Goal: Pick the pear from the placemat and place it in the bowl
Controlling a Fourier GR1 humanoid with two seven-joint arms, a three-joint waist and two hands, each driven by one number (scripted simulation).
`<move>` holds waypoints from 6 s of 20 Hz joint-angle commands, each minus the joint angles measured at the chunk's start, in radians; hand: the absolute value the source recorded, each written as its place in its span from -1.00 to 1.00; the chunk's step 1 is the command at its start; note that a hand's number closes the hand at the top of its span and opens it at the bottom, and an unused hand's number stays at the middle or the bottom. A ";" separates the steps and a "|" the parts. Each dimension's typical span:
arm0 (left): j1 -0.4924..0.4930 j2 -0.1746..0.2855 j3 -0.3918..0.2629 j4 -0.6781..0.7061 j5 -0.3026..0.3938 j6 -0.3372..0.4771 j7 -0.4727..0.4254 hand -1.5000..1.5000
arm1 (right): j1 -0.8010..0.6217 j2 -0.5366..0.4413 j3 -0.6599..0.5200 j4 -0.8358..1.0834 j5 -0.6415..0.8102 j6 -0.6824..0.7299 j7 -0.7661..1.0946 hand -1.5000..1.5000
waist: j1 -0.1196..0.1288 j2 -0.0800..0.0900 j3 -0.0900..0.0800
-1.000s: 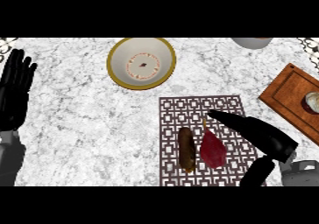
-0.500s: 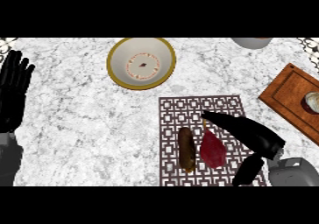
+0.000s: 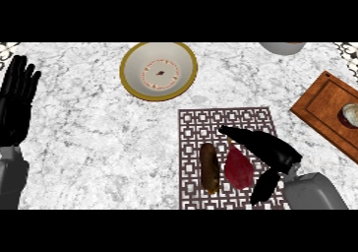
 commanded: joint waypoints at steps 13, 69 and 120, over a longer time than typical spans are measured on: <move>0.033 -0.020 0.028 -0.061 -0.012 -0.020 0.025 0.00 | -0.058 0.060 -0.046 0.184 0.147 -0.173 -0.192 1.00 | 0.002 -0.001 0.000; -0.022 -0.016 0.051 0.008 -0.023 -0.048 0.008 0.00 | -0.848 0.253 -0.214 0.224 0.167 -0.368 0.721 1.00 | 0.018 0.005 -0.001; 0.013 -0.029 0.044 -0.074 -0.042 -0.026 0.067 0.00 | -0.498 0.035 -0.475 0.676 -0.465 -1.141 -0.129 -1.00 | -0.009 -0.003 0.001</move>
